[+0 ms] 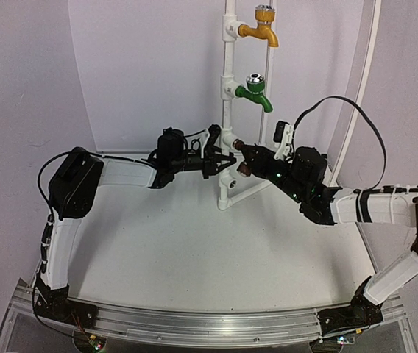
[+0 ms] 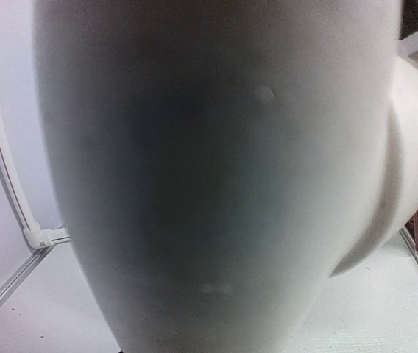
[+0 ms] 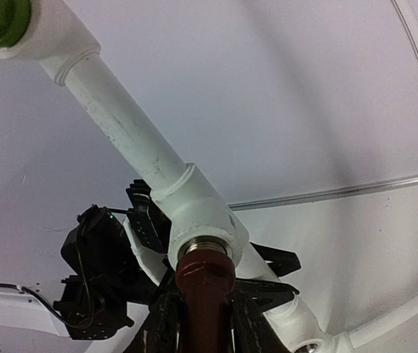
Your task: Install the water faucets
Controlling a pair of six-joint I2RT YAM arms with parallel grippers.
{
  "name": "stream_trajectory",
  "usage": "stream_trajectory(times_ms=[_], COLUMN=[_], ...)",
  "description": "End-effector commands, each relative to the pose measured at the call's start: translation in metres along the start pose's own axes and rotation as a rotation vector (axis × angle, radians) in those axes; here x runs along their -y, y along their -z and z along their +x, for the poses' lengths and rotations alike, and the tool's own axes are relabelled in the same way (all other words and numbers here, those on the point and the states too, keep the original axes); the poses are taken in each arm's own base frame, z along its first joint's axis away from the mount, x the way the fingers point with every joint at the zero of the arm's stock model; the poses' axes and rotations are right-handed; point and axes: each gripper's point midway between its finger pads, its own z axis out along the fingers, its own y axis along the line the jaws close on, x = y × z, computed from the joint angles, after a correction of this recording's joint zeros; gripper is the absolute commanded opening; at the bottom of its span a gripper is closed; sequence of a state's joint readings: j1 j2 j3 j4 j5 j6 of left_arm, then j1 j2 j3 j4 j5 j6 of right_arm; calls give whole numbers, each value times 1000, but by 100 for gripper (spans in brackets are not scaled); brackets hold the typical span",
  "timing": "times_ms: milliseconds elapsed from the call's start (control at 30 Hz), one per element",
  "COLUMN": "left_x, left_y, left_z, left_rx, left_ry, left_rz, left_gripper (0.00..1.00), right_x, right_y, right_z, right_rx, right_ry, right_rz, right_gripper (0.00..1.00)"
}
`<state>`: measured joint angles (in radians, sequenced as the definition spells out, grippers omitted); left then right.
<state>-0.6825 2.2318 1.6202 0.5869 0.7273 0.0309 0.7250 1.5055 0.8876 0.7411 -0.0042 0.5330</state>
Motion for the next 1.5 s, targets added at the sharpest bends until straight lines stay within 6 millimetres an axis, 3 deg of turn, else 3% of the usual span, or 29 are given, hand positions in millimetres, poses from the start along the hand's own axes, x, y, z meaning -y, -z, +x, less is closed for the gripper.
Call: stream_trajectory(times_ms=[0,300,700,1000,1233,1467], left_x=[76,83,81,72,68,63], left_y=[-26,-30,-27,-22,-20,-18], left_z=[71,81,93,103,111,110], left_rx=[-194,-220,-254,-280,-299,-305], left_ry=[110,109,86,37,-6,-26], left_rz=[154,139,88,27,4,-28], left_gripper=[0,0,0,0,0,0], right_x=[-19,-12,-11,-17,-32,-20], right_y=[10,10,12,-8,-9,8], right_z=[-56,-56,-52,-47,-69,-89], right_rx=[187,218,199,116,100,204], right_ry=[-191,-423,-923,-1359,-1575,-1783], right_rz=[-73,-101,-183,-239,-310,-336], right_gripper=[0,0,0,0,0,0])
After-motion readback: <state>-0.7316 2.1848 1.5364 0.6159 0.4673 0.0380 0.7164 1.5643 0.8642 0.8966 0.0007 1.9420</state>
